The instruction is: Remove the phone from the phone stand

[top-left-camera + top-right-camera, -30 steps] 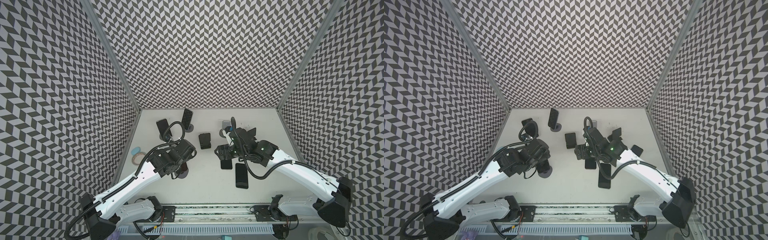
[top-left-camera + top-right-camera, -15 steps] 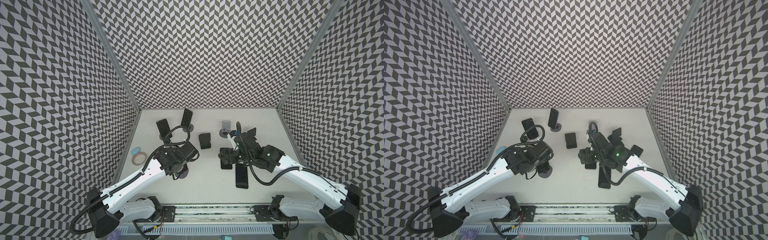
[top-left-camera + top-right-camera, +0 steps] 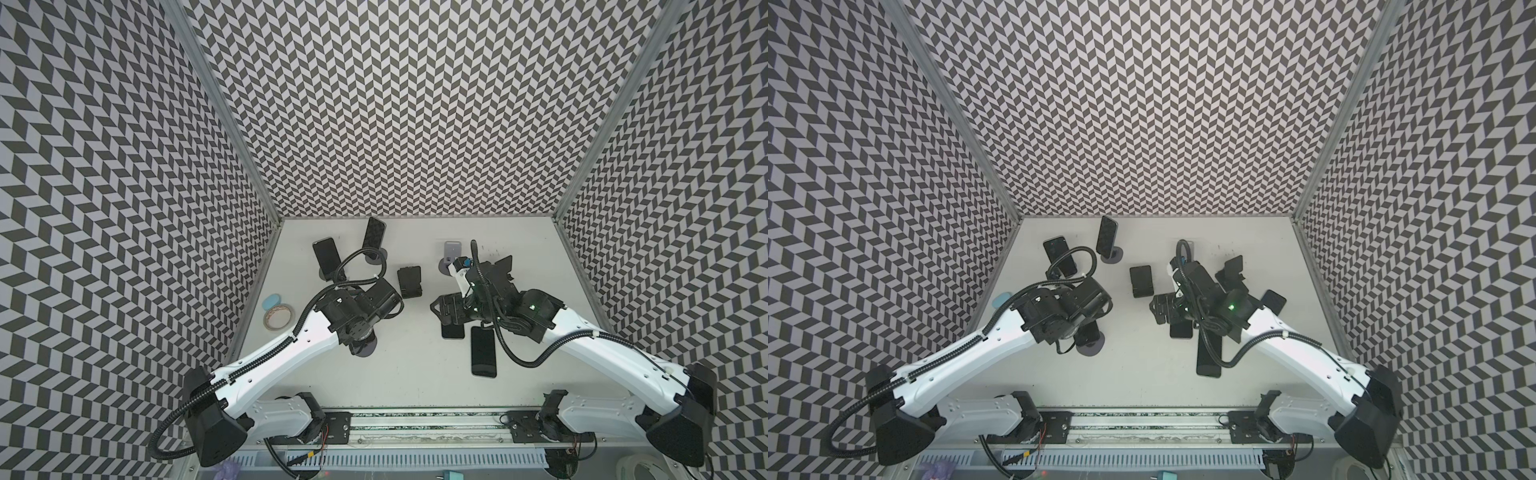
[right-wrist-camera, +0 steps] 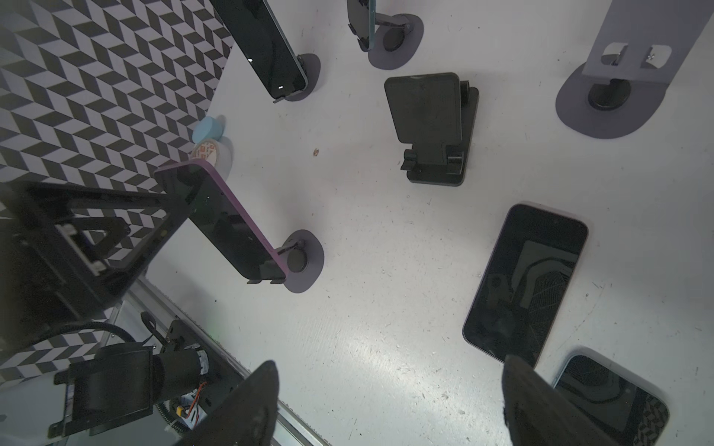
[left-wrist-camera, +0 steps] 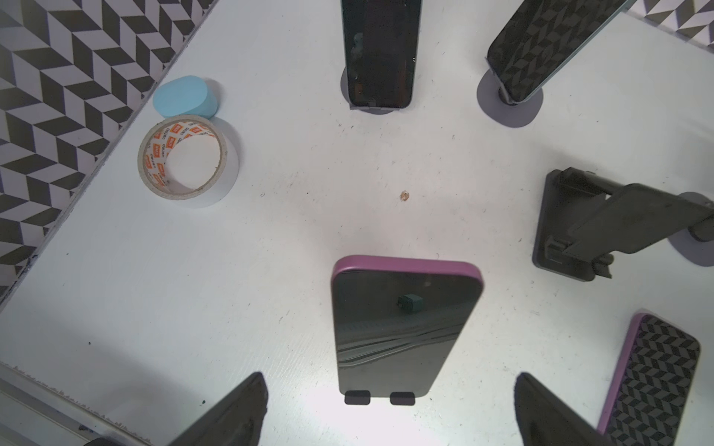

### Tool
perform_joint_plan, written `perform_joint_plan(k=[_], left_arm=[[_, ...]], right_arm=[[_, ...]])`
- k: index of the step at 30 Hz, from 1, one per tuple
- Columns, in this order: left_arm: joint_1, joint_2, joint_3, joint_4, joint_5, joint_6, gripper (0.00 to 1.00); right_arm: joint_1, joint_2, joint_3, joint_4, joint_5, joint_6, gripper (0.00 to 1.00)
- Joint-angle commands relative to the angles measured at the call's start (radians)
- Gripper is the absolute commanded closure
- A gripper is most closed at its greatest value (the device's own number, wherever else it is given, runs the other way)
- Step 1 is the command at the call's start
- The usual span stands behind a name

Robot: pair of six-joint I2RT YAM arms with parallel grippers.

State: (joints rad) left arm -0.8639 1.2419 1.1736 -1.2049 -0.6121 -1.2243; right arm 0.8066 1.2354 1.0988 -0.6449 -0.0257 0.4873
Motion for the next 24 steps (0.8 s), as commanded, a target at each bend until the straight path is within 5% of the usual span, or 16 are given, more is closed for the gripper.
perform_joint_plan(k=[1, 24], left_arm=[[0.000, 0.013, 0.030, -0.016, -0.026, 0.026, 0.00], [0.065, 0.005, -0.053, 0.092, -0.002, 0.132, 0.00]], right_arm=[[0.002, 0.033, 0.073, 0.056, -0.018, -0.029, 0.12], [0.002, 0.044, 0.057, 0.068, -0.091, -0.026, 0.13]])
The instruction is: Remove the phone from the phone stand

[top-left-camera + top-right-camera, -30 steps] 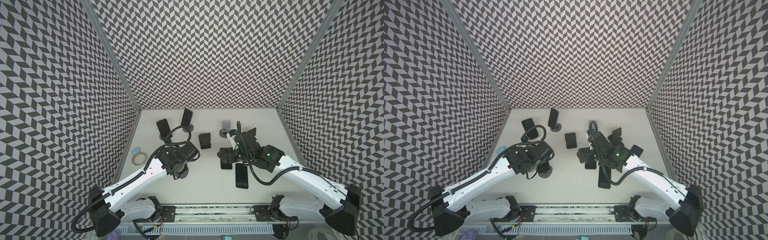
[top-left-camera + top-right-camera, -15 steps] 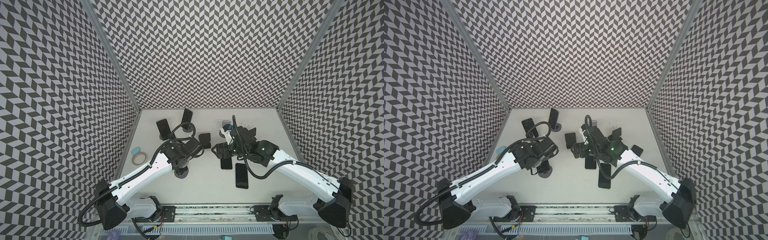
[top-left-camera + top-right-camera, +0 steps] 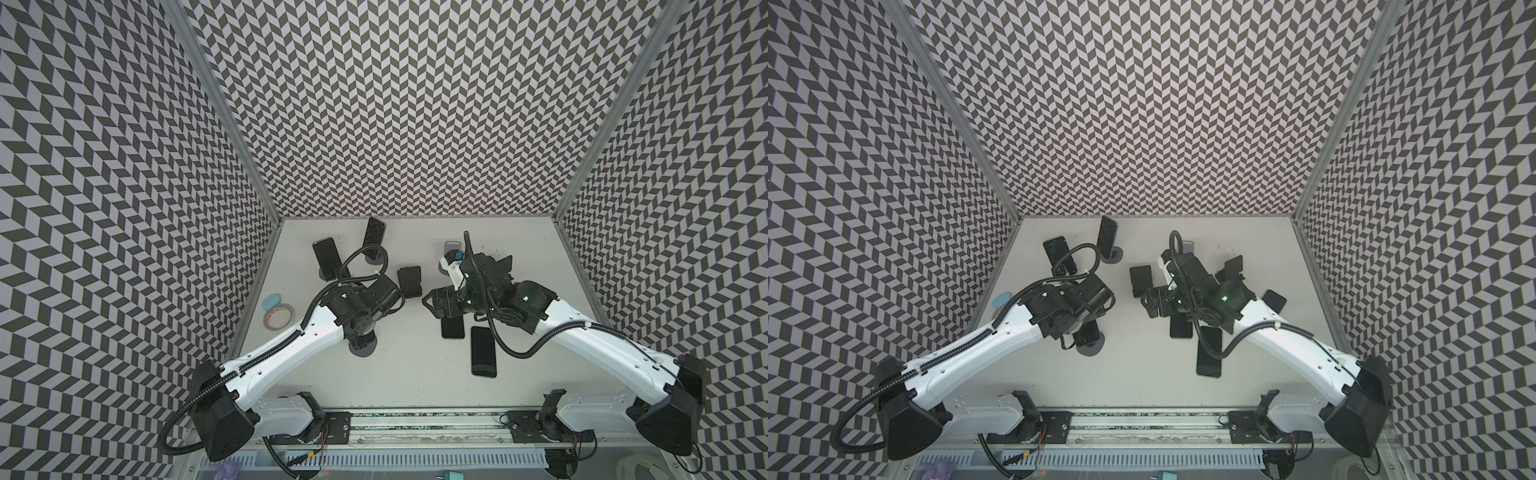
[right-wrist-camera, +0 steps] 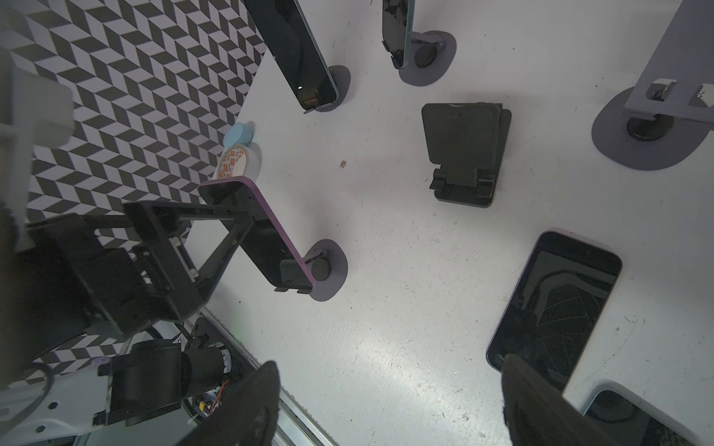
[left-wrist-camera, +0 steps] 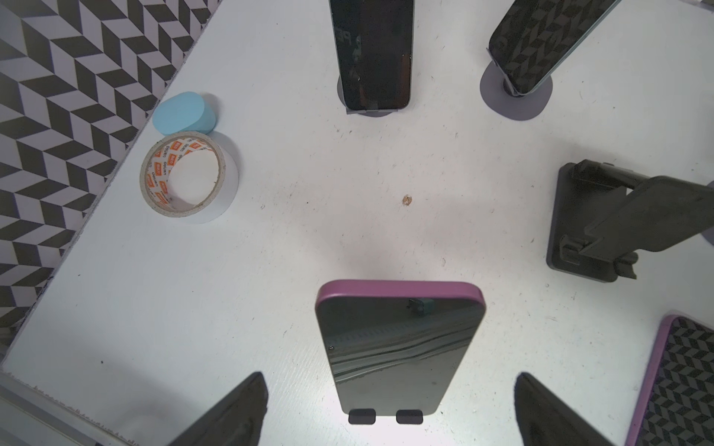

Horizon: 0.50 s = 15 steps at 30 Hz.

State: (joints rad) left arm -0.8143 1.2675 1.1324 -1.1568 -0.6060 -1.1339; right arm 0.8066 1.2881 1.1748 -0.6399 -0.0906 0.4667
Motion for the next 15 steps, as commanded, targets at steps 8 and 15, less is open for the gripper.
perform_joint_plan(k=[8, 15], left_arm=[[0.044, -0.004, -0.027, 0.100, 0.015, 0.115, 0.00], [0.076, 0.001, -0.039, 0.146, 0.034, 0.164, 0.01]], right_arm=[[0.002, 0.014, -0.036, 0.121, -0.145, -0.027, 0.14], [0.002, 0.035, -0.047, 0.169, -0.264, -0.031, 0.15]])
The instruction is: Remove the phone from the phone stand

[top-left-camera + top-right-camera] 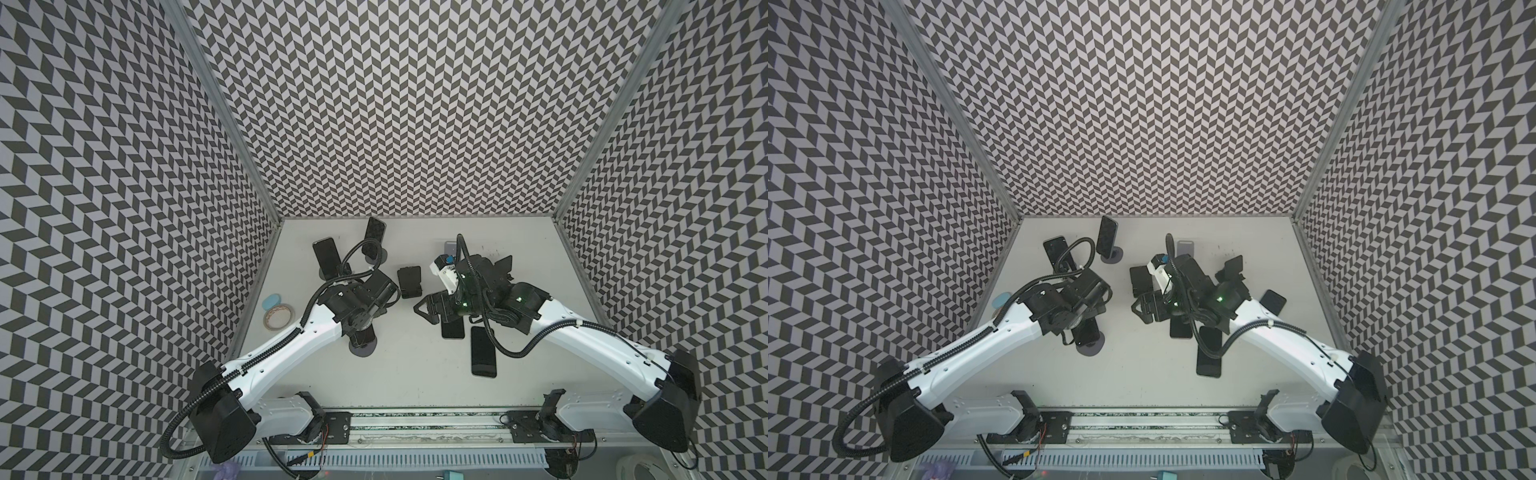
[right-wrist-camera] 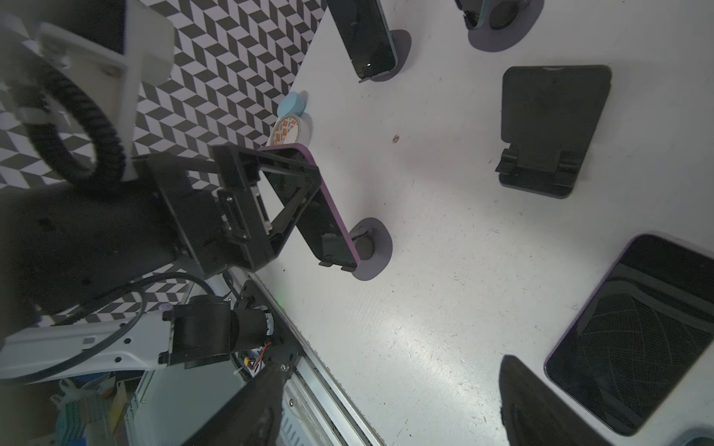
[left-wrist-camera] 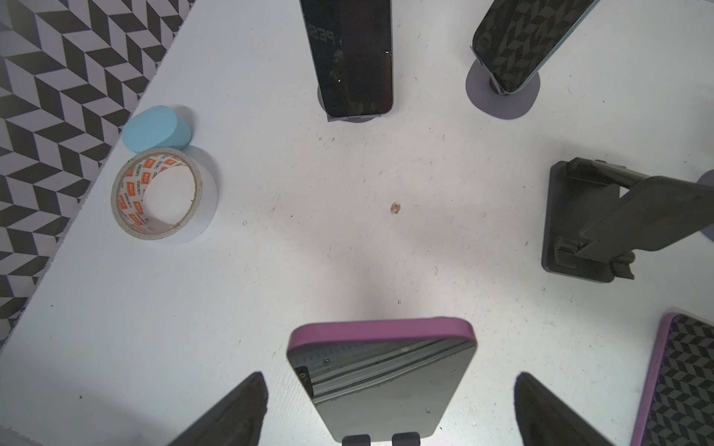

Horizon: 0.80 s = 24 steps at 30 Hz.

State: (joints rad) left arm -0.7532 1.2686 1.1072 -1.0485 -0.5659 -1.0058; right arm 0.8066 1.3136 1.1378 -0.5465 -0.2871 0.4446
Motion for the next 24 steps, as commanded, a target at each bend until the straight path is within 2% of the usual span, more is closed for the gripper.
perform_joint_plan(k=[1, 13, 24], left_arm=[[0.022, 0.001, -0.016, 0.039, -0.006, 0.040, 0.01], [0.045, 0.021, -0.049, 0.043, 0.011, 0.027, 0.02], [0.045, 0.044, -0.080, 0.116, 0.050, 0.019, 0.05]], right_arm=[[0.004, 0.012, -0.011, 0.077, -0.070, -0.006, 0.16], [0.003, 0.058, 0.000, 0.078, -0.077, -0.005, 0.16], [0.002, 0.079, 0.036, 0.026, -0.074, -0.037, 0.16]])
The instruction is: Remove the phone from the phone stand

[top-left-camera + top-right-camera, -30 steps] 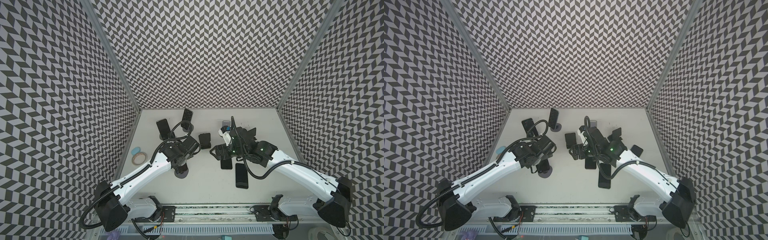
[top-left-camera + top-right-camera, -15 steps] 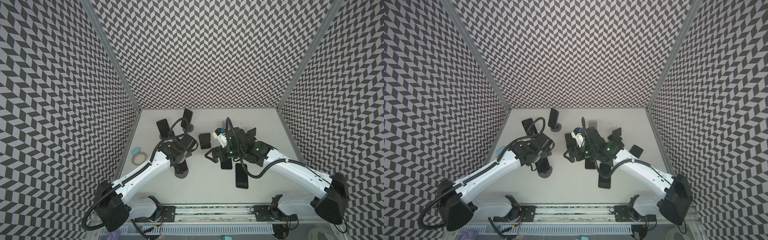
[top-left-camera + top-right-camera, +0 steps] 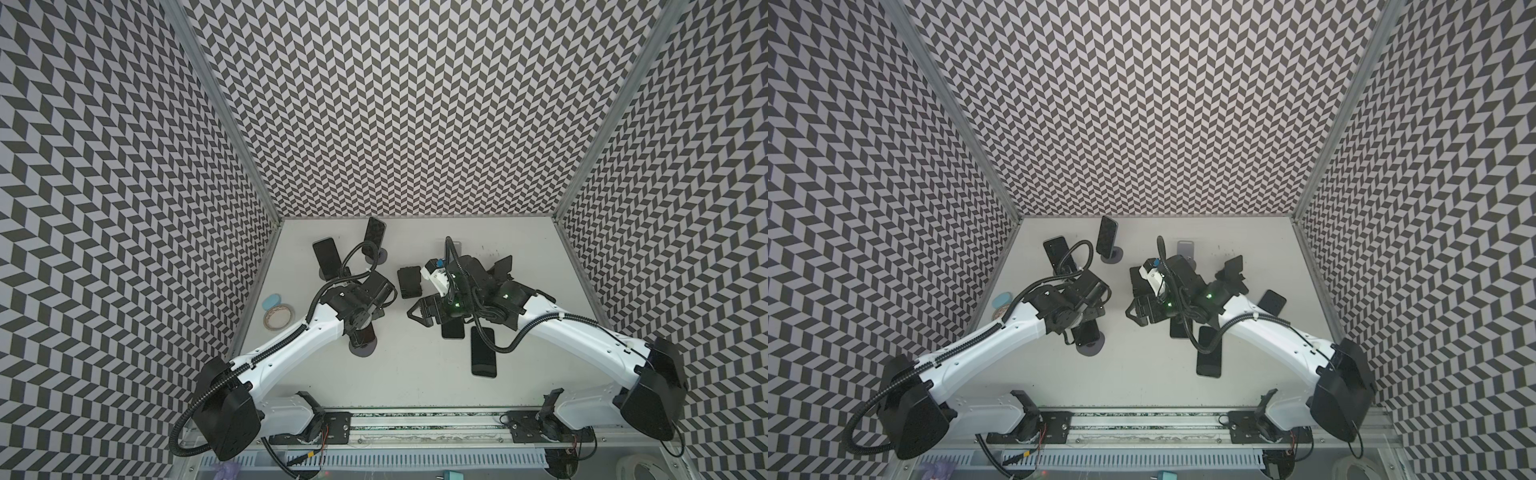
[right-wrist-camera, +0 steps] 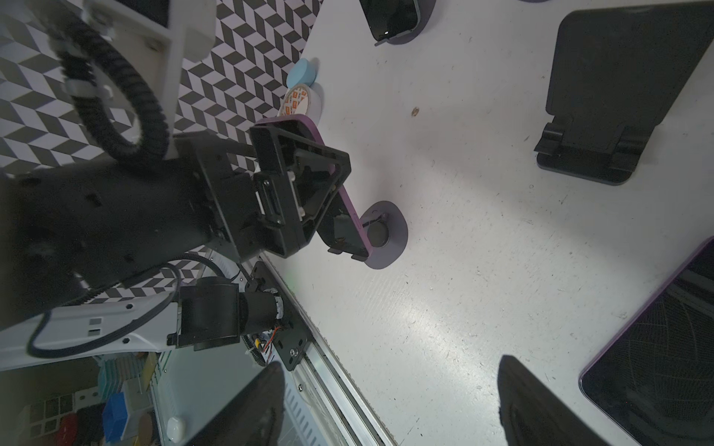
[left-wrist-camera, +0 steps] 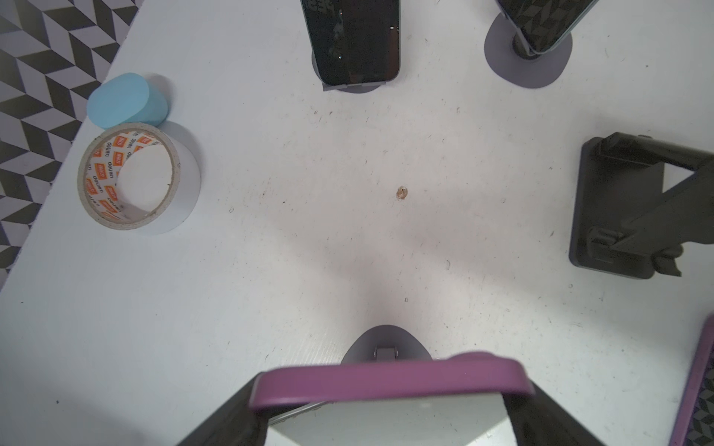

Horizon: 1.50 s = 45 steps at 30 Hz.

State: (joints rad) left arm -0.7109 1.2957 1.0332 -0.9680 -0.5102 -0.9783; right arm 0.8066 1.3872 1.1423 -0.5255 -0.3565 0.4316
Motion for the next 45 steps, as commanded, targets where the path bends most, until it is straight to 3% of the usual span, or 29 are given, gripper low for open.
perform_joint_plan(k=[1, 25, 32, 45], left_arm=[[0.002, 0.024, -0.002, 0.036, -0.009, -0.005, 0.06], [0.002, 0.014, -0.045, 0.027, -0.050, -0.025, 0.20], [0.001, -0.002, -0.044, 0.027, -0.039, -0.002, 0.30], [0.001, -0.042, -0.045, 0.034, -0.046, 0.018, 0.32]], right_arm=[[0.002, 0.008, 0.036, -0.002, -0.008, -0.027, 0.16], [0.002, 0.027, 0.084, -0.090, -0.056, -0.082, 0.18], [0.002, 0.013, 0.069, -0.090, -0.052, -0.079, 0.18], [0.002, -0.002, 0.054, -0.079, -0.036, -0.057, 0.19]])
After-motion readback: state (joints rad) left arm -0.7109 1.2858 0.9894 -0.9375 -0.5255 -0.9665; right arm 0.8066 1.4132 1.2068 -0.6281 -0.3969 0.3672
